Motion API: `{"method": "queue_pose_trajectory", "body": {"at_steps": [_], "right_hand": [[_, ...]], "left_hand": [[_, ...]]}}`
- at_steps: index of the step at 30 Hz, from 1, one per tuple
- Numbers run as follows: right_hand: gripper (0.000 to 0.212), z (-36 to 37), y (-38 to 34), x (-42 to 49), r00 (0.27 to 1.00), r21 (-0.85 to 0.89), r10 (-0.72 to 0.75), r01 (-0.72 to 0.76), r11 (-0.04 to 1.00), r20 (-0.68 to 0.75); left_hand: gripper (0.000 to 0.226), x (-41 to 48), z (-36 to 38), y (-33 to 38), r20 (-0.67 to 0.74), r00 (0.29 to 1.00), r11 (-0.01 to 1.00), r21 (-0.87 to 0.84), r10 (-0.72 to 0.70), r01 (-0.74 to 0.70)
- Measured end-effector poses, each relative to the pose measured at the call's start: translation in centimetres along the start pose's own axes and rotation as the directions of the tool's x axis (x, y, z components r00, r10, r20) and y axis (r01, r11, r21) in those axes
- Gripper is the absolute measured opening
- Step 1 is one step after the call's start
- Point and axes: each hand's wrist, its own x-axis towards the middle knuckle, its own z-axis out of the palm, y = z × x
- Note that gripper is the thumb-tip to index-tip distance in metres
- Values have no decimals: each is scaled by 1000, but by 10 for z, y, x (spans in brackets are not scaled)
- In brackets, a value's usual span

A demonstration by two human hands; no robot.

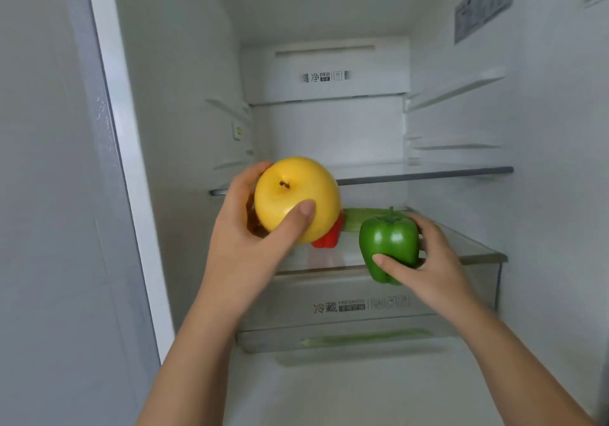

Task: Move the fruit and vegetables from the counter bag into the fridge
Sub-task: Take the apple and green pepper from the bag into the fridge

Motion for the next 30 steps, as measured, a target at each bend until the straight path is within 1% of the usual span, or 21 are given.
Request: {"method": "queue_pose_trajectory", "body": {"at_steps": [3,6,11,14,15,17,18,20,23,25,27,30], "right_hand": [[81,1,6,21,1000,-28,-11,12,1000,29],[83,0,14,38,998,-26,-29,31,999,55],[84,-3,37,70,987,-16,17,-15,1000,157],[83,-2,45,87,975,-1,48,-49,999,218],[83,1,47,91,971,8,53,-57,998,231],[83,7,49,99,965,33,60,-71,997,253],[83,11,51,101,963,48,60,-75,996,264],[81,18,53,105,958,73,54,-77,994,280],[75,22,57,111,953,108,53,-89,990,299],[74,22,61,114,943,135,60,-109,985,326],[75,23,64,115,935,158,62,-124,980,348],[78,25,67,115,931,167,52,-120,979,360]], "left_hand": [[53,19,1,2,-4,1000,999,39,25,-24],[54,39,9,4,8,1000,999,54,5,-5],[46,82,22,9,117,990,996,62,-78,71],[38,113,27,6,214,957,981,76,-193,181],[39,123,29,1,241,943,972,90,-231,216],[47,141,35,-10,278,911,951,130,-305,279],[47,149,38,-15,291,896,940,161,-335,300],[43,164,43,-27,313,871,919,240,-378,313],[59,182,50,-40,330,847,898,295,-417,327],[61,189,53,-47,351,829,889,315,-435,333],[55,193,57,-56,373,813,880,350,-447,323],[42,196,61,-68,372,810,877,352,-452,327]]}}
